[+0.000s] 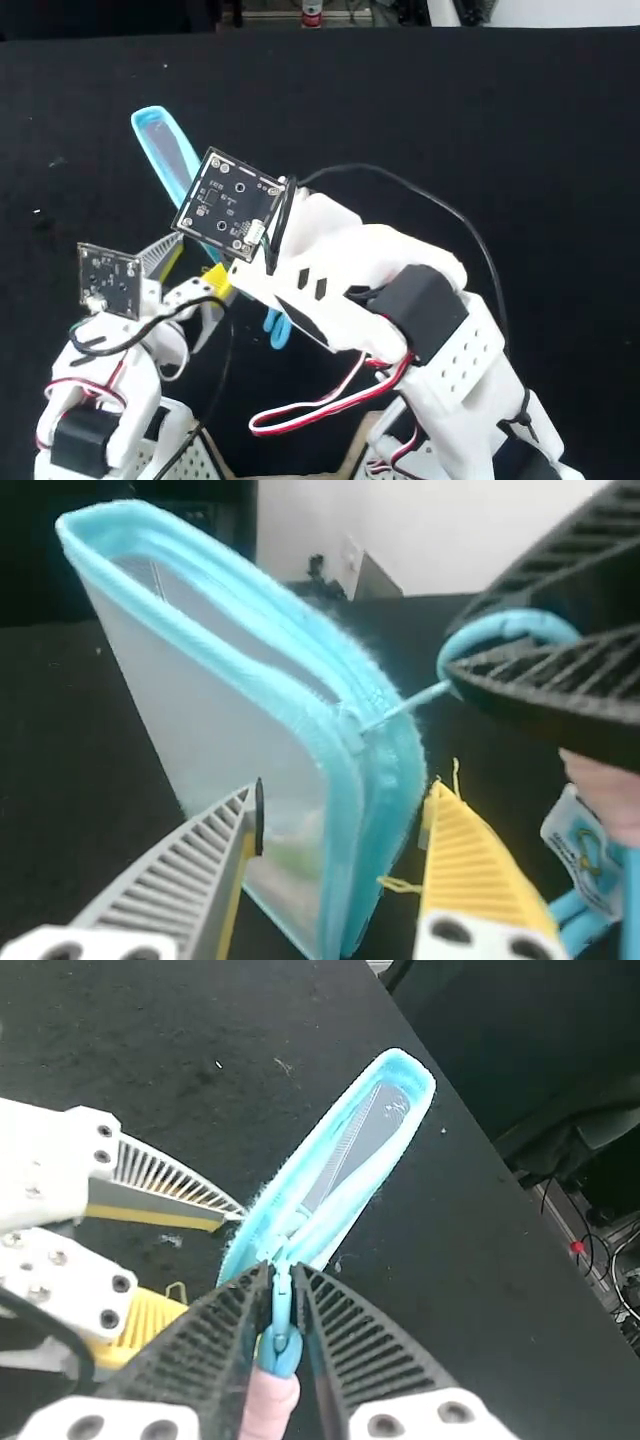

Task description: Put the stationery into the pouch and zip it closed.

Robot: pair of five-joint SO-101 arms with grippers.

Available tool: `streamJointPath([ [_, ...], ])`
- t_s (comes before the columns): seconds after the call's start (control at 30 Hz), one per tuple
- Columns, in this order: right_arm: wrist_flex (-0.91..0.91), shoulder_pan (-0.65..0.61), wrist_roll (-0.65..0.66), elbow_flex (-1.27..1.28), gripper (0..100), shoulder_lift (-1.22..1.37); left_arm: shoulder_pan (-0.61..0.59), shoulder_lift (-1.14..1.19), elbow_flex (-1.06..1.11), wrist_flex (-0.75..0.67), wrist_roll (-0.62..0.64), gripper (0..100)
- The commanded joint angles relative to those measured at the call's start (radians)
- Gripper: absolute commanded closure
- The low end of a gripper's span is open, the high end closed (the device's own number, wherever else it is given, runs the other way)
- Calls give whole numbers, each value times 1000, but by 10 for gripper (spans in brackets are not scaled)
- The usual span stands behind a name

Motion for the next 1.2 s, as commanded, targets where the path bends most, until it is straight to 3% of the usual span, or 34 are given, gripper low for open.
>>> streamJointPath([
  [0.0,-20,-5,11,-5,988,-33,2,0,19,-97,3,738],
  [0.23,-26,-5,14,19,988,-35,-79,-5,151,-181,0,736],
  [0.47,-52,-3,15,91,988,-41,-30,-5,165,-186,-31,752],
  [0.6,-57,-3,15,90,988,-41,-2,-6,165,-181,-153,869],
  [0.7,-58,-3,15,90,988,-41,-2,-6,163,-184,-173,979],
  [1.0,-38,23,15,15,988,-82,-12,-6,31,-101,-178,970],
  [1.17,-37,63,15,30,988,-142,-8,-6,-47,-9,-255,970],
])
